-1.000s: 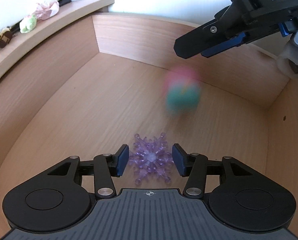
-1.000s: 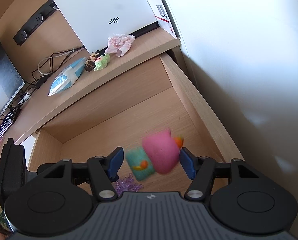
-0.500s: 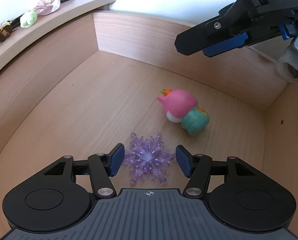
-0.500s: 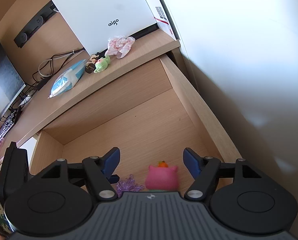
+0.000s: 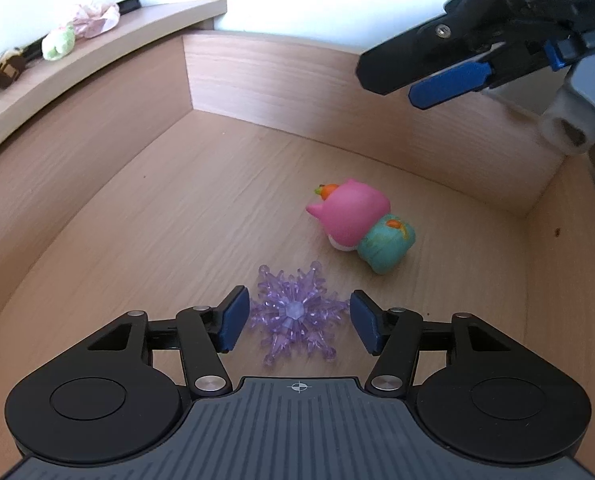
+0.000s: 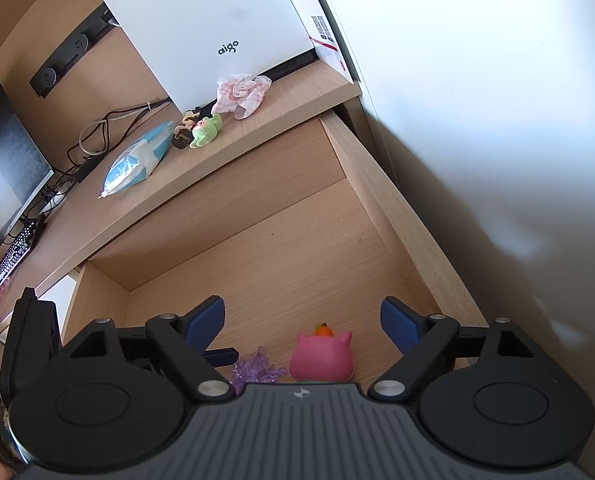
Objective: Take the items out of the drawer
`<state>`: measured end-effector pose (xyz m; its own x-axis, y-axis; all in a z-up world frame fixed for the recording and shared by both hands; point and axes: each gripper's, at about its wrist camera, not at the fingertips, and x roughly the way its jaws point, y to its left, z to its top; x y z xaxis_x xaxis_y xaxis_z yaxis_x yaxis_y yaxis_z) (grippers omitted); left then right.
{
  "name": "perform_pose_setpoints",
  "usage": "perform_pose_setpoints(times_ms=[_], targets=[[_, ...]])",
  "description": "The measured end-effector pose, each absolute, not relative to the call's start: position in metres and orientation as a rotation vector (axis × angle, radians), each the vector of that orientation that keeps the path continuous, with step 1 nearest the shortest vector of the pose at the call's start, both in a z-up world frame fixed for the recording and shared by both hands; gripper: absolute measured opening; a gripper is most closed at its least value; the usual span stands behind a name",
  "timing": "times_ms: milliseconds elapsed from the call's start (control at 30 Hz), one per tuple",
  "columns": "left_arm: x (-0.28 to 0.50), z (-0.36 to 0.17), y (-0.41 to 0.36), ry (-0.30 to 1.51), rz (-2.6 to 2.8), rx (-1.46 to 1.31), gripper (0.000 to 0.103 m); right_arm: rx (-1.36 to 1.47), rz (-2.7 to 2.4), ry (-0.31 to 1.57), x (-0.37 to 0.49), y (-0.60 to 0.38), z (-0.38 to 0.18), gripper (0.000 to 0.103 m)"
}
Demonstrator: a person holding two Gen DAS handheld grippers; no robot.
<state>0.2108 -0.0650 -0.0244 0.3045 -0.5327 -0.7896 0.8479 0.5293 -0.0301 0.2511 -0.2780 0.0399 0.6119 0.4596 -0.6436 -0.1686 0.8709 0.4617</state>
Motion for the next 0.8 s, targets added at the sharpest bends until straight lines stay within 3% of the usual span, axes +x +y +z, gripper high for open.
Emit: perform_pose_setpoints(times_ms=[33, 100, 167, 233, 400, 533, 600, 700, 800], targets=[[0.213, -0.022, -0.061, 0.856, -0.956, 0.414, 0.061, 0.379, 0.373, 0.838, 0.251, -0.278, 0.040, 0.088], [0.215, -0.019, -0.055, 0.862, -0.915, 0.389, 0.046, 0.383, 0.377, 0.838, 0.251, -0.279, 0.040, 0.088], [0.212, -0.021, -0.057, 0.837, -0.889, 0.403, 0.043, 0.384, 0.382, 0.840, 0.251, -0.279, 0.040, 0.088], [0.209, -0.022, -0.060, 0.827, -0.899, 0.409, 0.046, 0.386, 0.386, 0.840, 0.251, -0.280, 0.040, 0.088], [0.214, -0.021, -0.061, 0.871, -0.944, 0.363, 0.068, 0.394, 0.394, 0.841, 0.250, -0.280, 0.039, 0.089], [0.215, -0.020, -0.062, 0.884, -0.970, 0.354, 0.074, 0.397, 0.397, 0.840, 0.250, -0.280, 0.039, 0.089], [0.211, -0.023, -0.065, 0.898, -0.997, 0.378, 0.084, 0.399, 0.400, 0.840, 0.250, -0.281, 0.039, 0.089], [0.202, -0.026, -0.071, 0.857, -1.011, 0.416, 0.087, 0.402, 0.404, 0.843, 0.250, -0.281, 0.039, 0.089], [0.204, -0.022, -0.072, 0.851, -0.997, 0.389, 0.083, 0.405, 0.405, 0.843, 0.250, -0.281, 0.039, 0.089]])
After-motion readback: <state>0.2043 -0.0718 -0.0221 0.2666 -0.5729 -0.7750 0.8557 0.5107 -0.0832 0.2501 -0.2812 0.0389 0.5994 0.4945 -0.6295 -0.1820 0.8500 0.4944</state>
